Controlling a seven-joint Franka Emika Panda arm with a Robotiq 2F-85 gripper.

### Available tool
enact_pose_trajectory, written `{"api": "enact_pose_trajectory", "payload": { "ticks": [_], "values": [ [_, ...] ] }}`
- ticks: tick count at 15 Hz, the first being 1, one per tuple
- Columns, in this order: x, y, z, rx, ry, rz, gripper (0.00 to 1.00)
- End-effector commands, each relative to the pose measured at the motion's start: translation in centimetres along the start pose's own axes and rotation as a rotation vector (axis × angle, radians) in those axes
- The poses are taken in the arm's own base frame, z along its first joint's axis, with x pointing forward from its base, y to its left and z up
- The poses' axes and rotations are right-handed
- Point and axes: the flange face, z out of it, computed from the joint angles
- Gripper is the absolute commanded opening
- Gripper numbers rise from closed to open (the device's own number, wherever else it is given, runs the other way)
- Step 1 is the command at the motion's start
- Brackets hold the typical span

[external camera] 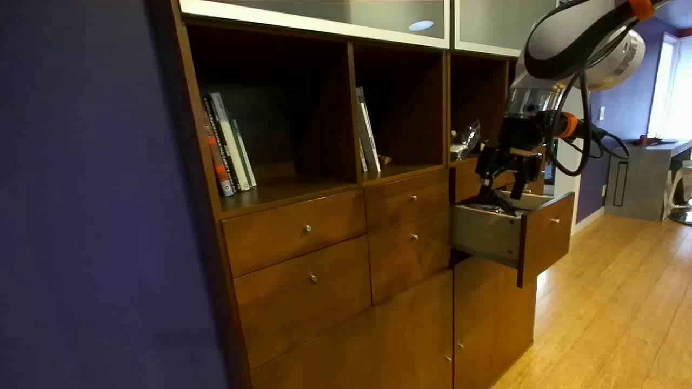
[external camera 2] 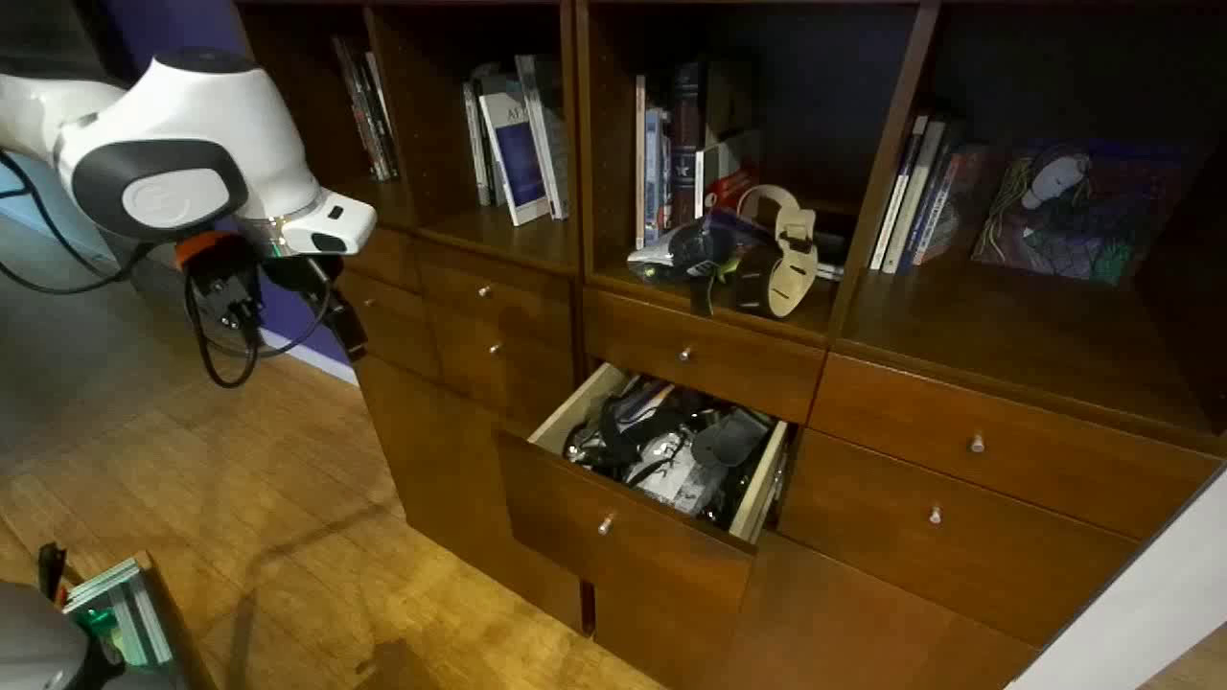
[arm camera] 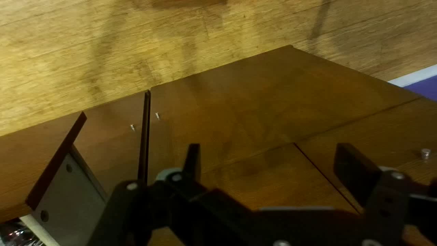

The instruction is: Put the clear plastic in the open drawer.

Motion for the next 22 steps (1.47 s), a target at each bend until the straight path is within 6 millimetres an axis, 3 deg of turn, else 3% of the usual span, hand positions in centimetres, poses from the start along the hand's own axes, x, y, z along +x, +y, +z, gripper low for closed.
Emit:
{"api": "enact_pose_trajectory", "payload": {
  "ticks": [1, 6, 8, 15, 22],
  "values": [
    [0.0, 0.0, -0.1, 0.0, -0.001, 0.0, 1.0],
    [0.0, 0.0, -0.1, 0.0, -0.001, 0.0, 1.0],
    [0.7, 1.8, -0.5, -0.012, 0.035, -0.002, 1.0],
    [2.1, 11.1, -8.0, -0.086, 0.261, 0.111, 1.0],
    [6.8, 17.8, -17.0, -0.172, 0.513, 0.142, 1.0]
  ]
}}
